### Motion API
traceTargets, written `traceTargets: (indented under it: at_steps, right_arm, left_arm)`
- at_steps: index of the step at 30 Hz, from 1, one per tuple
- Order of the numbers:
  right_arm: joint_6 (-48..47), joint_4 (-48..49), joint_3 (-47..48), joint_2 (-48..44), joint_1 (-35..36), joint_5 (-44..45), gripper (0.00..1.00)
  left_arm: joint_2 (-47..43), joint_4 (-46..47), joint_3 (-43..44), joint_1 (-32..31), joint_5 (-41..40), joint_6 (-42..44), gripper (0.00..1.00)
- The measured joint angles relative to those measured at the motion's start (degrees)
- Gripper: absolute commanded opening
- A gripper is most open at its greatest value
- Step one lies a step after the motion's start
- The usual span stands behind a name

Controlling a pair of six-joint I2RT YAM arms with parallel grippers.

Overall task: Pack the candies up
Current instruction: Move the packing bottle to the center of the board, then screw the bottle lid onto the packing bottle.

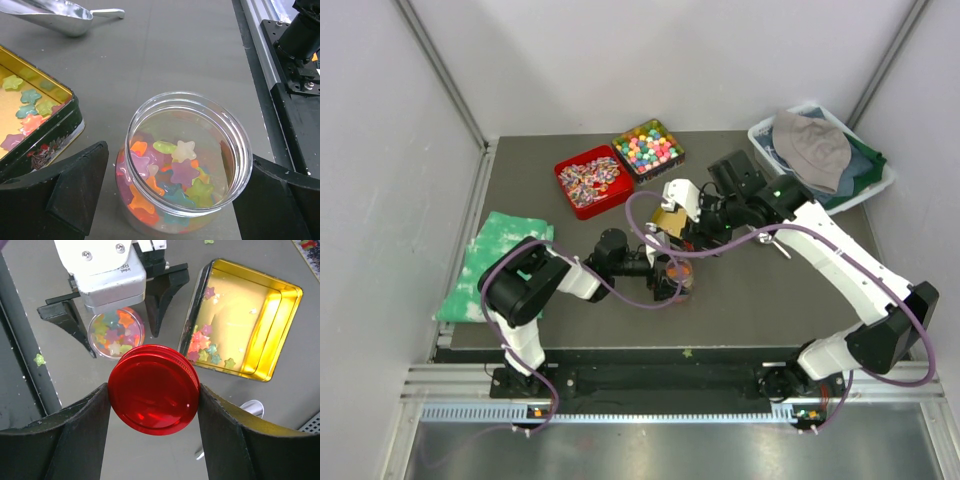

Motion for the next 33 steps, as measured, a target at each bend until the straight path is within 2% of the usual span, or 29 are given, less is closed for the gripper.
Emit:
traceTargets:
  at_steps: [7, 19, 25, 33]
  right_arm:
    - [-0.9, -1.8, 0.0, 0.0, 0.0, -1.1, 0.54]
    - [-2.9, -4.9, 0.0, 2.3, 1.7, -4.5, 0.54]
    - [-3.0, -4.7, -0.2, 5.2, 2.7, -6.0, 0.54]
    - [-3.0, -4.3, -1.7, 6.7, 3.4, -7.0, 0.53]
  left_arm:
    - [-0.2, 0.0, -0.3, 0.0, 0.0, 0.0, 0.99]
    - [-3.5, 3.6, -7.3, 0.0, -1.0, 2.9, 0.99]
    - [1.1, 10.9, -8.8, 0.0, -3.3, 2.4, 0.99]
    - [6.4, 13.8, -12.2, 0.0, -6.2, 1.8, 0.99]
